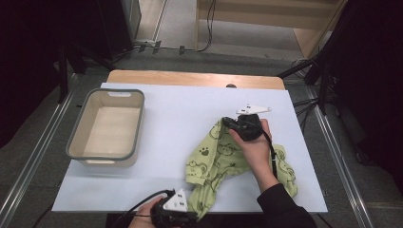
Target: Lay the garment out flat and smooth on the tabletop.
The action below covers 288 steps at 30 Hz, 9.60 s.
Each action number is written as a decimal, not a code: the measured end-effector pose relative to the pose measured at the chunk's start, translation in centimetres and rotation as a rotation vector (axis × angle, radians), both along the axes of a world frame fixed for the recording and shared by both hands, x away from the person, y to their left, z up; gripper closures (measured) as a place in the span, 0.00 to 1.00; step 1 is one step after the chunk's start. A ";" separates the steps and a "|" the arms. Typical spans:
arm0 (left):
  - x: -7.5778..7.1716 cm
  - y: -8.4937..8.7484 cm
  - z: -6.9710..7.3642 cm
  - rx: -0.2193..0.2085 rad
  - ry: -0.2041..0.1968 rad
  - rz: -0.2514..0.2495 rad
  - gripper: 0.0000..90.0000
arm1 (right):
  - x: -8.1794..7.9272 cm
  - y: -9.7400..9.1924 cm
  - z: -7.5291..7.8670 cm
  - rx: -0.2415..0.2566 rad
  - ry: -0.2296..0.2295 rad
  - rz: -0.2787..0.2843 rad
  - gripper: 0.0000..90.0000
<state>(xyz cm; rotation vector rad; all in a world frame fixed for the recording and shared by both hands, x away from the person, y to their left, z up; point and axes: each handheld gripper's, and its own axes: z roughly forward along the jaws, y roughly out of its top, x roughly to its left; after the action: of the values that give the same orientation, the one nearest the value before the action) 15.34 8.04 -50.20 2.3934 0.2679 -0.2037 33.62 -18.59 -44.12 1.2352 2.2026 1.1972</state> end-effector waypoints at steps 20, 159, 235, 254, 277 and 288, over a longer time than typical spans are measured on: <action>6.1 -1.7 3.9 -0.136 -0.171 0.443 0.39 | -6.3 -4.3 -0.2 -0.110 -0.004 -0.097 0.23; 9.2 0.9 0.0 0.043 -0.121 0.534 0.95 | -11.9 -15.1 -7.3 -0.135 0.237 -0.268 0.56; 18.9 -0.5 0.7 0.004 -0.081 0.746 0.98 | -1.4 -10.6 -7.3 -0.114 0.222 -0.119 0.96; 21.7 0.9 4.3 -0.121 -0.171 0.912 0.98 | 5.1 -11.7 0.6 -0.192 0.029 -0.201 0.97; 24.5 1.3 3.3 -0.068 -0.144 0.980 0.98 | 12.3 -9.9 -1.3 -0.250 0.102 -0.184 0.96; 23.8 0.3 3.4 -0.115 -0.174 0.932 0.58 | 11.1 -11.5 -2.5 -0.111 0.149 -0.217 0.49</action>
<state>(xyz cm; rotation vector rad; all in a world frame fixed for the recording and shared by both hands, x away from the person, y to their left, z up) 39.12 8.36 -46.84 1.9205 1.1917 0.4043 44.70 -30.09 -46.63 1.5140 2.1378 0.9132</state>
